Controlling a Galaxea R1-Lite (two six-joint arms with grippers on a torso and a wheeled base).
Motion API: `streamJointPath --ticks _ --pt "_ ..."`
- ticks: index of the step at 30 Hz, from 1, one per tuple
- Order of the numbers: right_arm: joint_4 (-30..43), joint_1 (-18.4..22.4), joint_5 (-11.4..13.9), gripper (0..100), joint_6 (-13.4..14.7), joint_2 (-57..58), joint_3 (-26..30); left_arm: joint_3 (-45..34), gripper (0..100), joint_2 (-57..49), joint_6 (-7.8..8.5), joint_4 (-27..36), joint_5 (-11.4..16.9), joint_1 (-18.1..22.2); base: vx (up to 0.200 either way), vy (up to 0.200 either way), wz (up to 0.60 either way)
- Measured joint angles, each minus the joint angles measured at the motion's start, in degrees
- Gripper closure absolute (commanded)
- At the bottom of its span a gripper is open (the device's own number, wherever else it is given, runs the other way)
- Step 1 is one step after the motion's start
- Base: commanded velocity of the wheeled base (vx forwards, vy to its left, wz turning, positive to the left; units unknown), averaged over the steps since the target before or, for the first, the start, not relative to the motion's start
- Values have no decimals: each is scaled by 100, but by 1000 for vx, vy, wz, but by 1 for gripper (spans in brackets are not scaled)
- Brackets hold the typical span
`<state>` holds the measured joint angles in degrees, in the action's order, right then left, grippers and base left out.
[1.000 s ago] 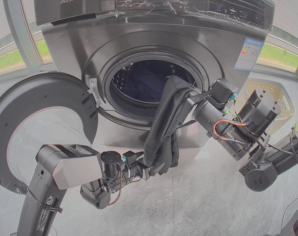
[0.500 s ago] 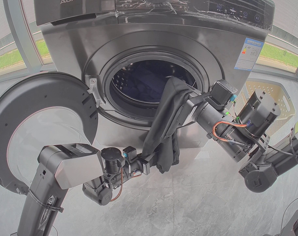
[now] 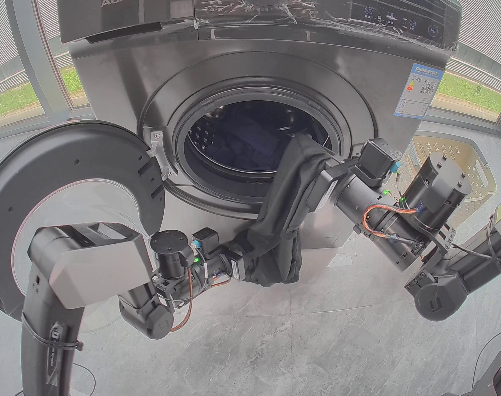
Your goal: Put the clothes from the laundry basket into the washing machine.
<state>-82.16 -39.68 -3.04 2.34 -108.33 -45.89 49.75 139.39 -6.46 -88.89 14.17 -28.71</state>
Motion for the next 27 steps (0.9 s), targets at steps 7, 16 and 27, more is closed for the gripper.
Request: streamJointPath --ticks 7,16,27 --pt "-9 182 -9 100 96 0 291 -866 100 -1220 -11 -6 17 10 0 0 0" --pt "-22 418 -66 100 200 4 769 -1860 100 -2889 -139 10 23 -4 0 0 0" --pt "-90 560 -227 100 360 -422 1056 -1755 100 -4094 -374 49 -35 -17 0 0 0"
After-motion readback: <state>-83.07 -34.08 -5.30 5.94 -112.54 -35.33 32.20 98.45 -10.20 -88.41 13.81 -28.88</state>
